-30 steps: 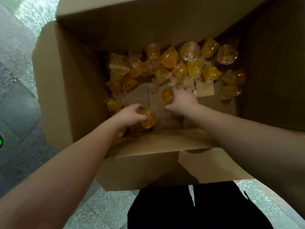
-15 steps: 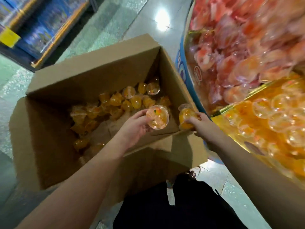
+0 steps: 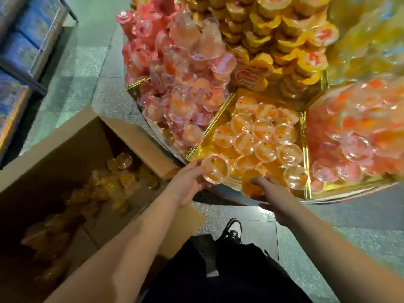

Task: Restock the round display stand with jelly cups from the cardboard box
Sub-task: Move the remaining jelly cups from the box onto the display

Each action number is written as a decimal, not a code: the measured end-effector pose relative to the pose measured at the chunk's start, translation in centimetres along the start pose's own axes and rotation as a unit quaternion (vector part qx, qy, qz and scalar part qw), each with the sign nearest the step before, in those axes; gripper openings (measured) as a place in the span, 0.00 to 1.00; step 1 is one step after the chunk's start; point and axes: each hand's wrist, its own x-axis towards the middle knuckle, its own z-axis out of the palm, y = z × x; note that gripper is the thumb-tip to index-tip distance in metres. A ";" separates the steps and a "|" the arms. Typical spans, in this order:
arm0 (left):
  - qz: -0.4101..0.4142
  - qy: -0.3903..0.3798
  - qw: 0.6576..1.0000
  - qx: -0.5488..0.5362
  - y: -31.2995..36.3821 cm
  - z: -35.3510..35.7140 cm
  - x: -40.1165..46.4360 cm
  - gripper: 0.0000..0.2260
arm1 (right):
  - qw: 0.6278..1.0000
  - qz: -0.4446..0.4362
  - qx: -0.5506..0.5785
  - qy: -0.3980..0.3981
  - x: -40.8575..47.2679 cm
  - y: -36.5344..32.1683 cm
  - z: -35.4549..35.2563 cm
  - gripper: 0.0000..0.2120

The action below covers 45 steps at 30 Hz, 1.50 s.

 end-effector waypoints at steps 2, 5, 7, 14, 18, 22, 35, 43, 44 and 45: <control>-0.017 -0.003 1.000 0.004 -0.5 2.0 1.3 0.18 | 0.999 0.015 0.032 0.007 0.3 0.7 -1.9 0.19; -0.040 0.008 0.999 0.011 -1.4 4.2 3.4 0.20 | 0.994 0.049 0.100 0.003 0.9 1.4 -3.8 0.17; -0.063 0.017 0.998 0.003 -1.7 5.4 4.2 0.30 | 0.986 0.070 0.152 -0.007 1.2 1.8 -4.4 0.15; -0.091 0.007 0.996 -0.003 -2.7 8.3 6.4 0.23 | 0.931 0.109 0.347 -0.045 2.2 1.7 -4.0 0.14; -0.092 0.015 0.996 0.012 -2.7 8.8 7.4 0.14 | 0.905 0.110 0.408 -0.048 3.2 1.2 -3.7 0.18; -0.084 0.057 0.994 0.031 -2.5 8.9 8.1 0.22 | 0.893 0.115 0.435 -0.028 3.8 0.9 -3.7 0.19; -0.098 0.067 0.987 0.107 -2.8 9.1 9.9 0.18 | 0.903 0.095 0.418 0.031 5.6 2.6 -3.7 0.16; -0.076 0.076 0.984 0.144 -3.1 9.4 9.7 0.18 | 0.934 0.068 0.345 0.054 5.4 3.4 -3.8 0.15; -0.073 0.081 0.983 0.146 -3.2 9.4 9.7 0.17 | 0.940 0.066 0.330 0.056 5.2 3.5 -3.9 0.14; -0.069 0.090 0.982 0.149 -3.2 9.4 9.7 0.16 | 0.947 0.065 0.309 0.060 5.0 3.6 -4.0 0.13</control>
